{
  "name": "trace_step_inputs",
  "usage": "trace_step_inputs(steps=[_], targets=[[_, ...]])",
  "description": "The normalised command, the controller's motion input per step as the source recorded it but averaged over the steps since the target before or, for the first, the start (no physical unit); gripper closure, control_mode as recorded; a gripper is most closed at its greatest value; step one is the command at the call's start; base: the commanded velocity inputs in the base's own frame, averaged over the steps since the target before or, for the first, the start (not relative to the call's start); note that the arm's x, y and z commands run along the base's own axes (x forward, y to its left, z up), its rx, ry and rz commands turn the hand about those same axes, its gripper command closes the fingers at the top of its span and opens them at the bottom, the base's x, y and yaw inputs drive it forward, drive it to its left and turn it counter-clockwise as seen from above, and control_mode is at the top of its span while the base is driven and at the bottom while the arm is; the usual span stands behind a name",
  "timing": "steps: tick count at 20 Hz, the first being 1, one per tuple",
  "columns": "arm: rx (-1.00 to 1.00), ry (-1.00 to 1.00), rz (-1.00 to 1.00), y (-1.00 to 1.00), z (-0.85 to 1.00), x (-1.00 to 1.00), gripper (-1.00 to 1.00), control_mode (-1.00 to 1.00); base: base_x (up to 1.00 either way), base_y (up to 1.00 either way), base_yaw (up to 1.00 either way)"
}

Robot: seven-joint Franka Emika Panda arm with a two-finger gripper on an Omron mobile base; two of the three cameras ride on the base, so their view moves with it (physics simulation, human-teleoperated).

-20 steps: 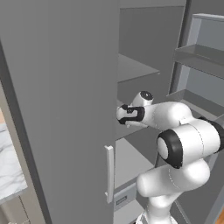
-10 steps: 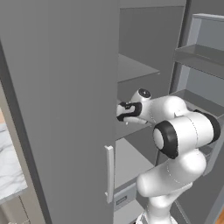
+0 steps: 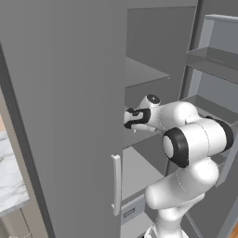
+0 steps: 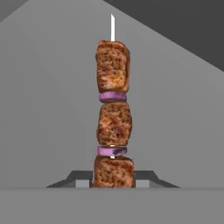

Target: Store the kebab skewer in the freezer for long-term storage. Close the freezer door after placing the cooked food.

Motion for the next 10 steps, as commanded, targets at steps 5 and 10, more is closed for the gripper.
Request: trace_step_inputs(steps=[5,10], targets=[[0.00,0.00,0.00,0.00,0.00,0.00,-1.00,-1.00,0.00,0.00,0.00],[0.00,0.00,0.00,0.00,0.00,0.00,-1.00,-1.00,0.00,0.00,0.00]])
